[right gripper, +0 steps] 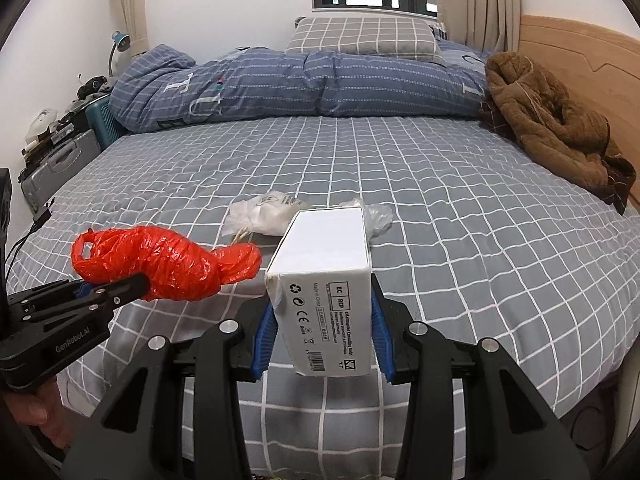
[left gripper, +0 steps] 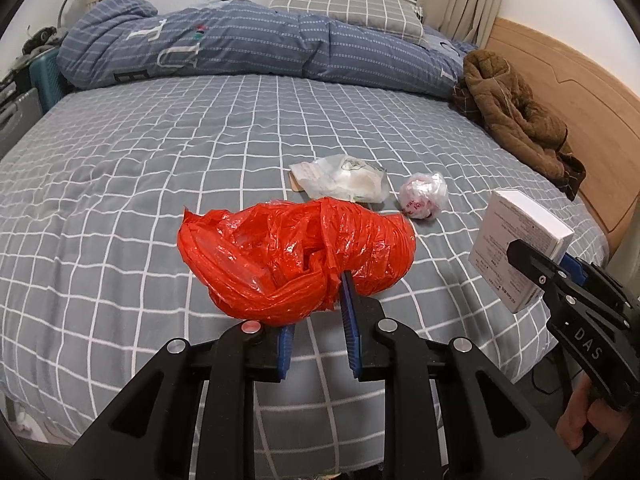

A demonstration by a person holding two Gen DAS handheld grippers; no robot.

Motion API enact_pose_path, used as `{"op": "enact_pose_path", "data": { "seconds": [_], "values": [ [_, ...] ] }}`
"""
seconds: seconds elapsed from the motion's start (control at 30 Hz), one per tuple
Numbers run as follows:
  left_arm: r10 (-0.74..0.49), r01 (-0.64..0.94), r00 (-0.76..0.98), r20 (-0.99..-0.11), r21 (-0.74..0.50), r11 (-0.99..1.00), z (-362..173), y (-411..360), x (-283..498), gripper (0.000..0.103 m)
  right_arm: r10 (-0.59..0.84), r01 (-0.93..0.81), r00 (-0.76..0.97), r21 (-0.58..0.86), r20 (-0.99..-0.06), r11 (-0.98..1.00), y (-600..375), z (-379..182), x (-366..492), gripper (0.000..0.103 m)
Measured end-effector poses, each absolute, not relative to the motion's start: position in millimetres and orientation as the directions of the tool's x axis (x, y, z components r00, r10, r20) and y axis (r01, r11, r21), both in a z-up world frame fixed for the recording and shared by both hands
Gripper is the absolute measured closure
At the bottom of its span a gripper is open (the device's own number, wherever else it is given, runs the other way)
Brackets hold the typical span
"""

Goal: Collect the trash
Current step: 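Lift the red bag and white box off the bed and carry them to the bin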

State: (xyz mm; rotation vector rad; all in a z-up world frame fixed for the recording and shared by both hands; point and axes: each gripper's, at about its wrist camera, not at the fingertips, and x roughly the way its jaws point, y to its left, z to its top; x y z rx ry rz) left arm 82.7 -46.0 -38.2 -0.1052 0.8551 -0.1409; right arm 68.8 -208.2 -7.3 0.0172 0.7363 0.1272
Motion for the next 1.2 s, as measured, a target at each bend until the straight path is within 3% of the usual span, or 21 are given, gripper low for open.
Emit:
{"op": "enact_pose_path", "data": {
  "seconds": [1.2],
  "values": [
    [-0.176,0.064,0.655,-0.735,-0.178,0.982,-25.4,-24.4,-4.7,0.083,0.161,-0.145,0.731,0.079,-0.664,0.986,-194.9,4.6,-11.2,0.064]
  ]
}}
